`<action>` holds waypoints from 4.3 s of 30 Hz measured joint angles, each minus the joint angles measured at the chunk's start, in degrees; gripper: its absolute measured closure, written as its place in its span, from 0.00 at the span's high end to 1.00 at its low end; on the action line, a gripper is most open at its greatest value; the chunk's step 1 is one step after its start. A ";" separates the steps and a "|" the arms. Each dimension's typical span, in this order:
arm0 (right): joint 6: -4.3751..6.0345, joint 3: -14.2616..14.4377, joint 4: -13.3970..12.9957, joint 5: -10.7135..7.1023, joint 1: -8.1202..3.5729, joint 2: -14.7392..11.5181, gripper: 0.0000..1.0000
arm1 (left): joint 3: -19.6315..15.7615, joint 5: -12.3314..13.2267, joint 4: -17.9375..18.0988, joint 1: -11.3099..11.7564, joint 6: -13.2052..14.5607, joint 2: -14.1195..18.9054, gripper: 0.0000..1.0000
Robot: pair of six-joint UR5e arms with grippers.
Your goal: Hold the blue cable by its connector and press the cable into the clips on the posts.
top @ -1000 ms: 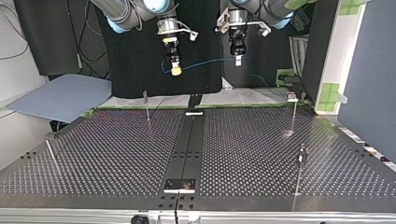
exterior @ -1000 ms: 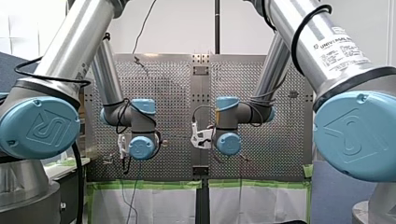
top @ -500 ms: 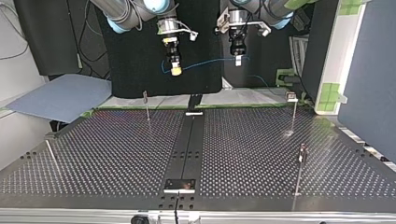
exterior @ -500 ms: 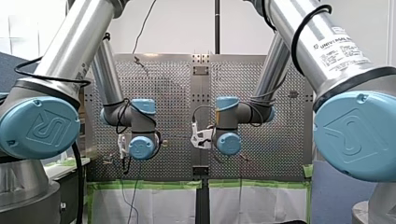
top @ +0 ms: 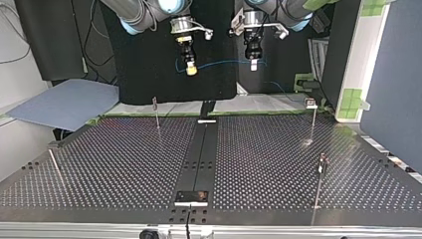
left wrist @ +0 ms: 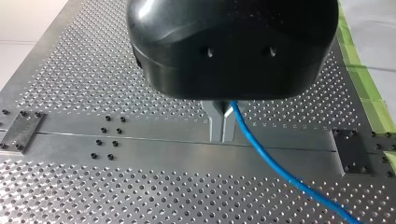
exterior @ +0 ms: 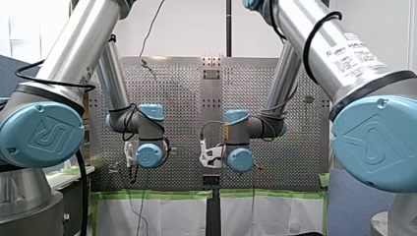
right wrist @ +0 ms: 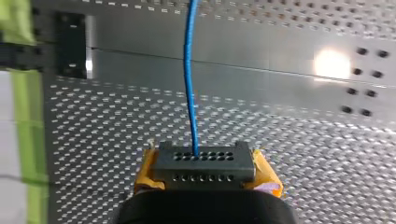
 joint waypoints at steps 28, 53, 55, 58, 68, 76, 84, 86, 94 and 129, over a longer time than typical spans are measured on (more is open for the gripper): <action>0.00 0.00 0.05 0.01 0.02 2.31 0.00 | -0.44 0.97 1.05 -1.65 3.92 -6.61 0.00; 6.11 -2.58 6.17 -3.56 -0.13 -3.80 0.00 | 5.24 -1.22 -1.41 -2.22 -1.06 -6.71 0.00; 7.08 -3.20 7.12 -4.51 -0.33 -4.76 0.00 | 6.23 -1.77 -2.39 -1.86 -2.07 -5.71 0.00; 8.00 -4.31 8.51 -5.89 -0.57 -6.15 0.00 | 7.77 -2.92 -3.94 -1.33 -3.13 -4.17 0.00; 8.44 -8.09 12.87 -8.46 -1.61 -10.53 0.00 | 12.14 -5.29 -9.01 0.83 -3.78 0.90 0.00; 8.48 -12.18 17.00 -10.86 -2.86 -14.63 0.00 | 14.71 -5.13 -12.52 2.36 -3.83 4.40 0.00; 8.52 -16.36 21.19 -14.32 -3.89 -18.08 0.00 | 16.90 -4.58 -16.21 4.14 -3.90 8.09 0.00; 8.53 -17.01 22.07 -15.06 -4.05 -18.27 0.00 | 17.08 -4.36 -17.13 4.36 -3.92 9.03 0.00; 8.82 -17.66 26.15 -16.92 -4.32 -18.37 0.00 | 17.88 -3.68 -21.59 5.92 -4.18 13.47 0.00; 11.15 -26.32 28.19 -22.11 -2.70 -15.96 0.00 | 22.52 -3.02 -39.20 14.81 -5.48 31.07 0.00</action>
